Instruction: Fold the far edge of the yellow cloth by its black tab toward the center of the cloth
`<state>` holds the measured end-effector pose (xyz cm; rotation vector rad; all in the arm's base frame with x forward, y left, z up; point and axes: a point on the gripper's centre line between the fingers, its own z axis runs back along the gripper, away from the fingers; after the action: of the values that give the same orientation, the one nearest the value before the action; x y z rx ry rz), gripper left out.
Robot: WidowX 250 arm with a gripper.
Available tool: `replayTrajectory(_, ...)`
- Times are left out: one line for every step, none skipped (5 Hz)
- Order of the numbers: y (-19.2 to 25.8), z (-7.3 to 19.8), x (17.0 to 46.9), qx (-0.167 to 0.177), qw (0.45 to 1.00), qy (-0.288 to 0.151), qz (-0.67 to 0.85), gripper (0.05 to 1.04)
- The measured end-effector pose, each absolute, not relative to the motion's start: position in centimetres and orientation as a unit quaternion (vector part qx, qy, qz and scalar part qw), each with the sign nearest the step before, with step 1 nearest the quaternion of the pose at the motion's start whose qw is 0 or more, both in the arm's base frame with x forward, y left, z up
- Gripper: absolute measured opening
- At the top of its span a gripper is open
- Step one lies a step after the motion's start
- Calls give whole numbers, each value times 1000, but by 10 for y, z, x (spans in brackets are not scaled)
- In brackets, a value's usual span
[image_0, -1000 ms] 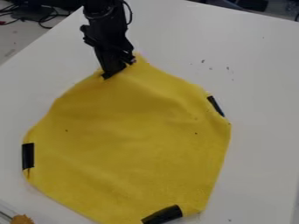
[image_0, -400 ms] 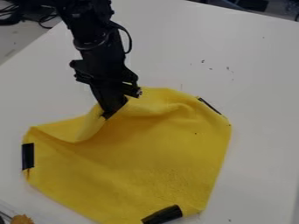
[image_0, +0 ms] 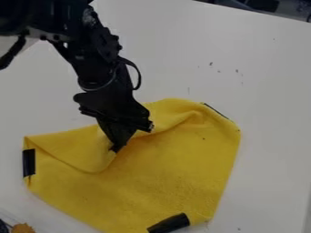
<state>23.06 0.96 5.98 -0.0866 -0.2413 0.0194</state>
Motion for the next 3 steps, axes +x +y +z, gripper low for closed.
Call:
replayTrajectory(9, 50, 222, -43, 992, -120, 12, 71)
replayTrajectory(10, 50, 222, -38, 992, -120, 14, 216)
replayTrajectory(6, 53, 221, -24, 993, -117, 3, 470)
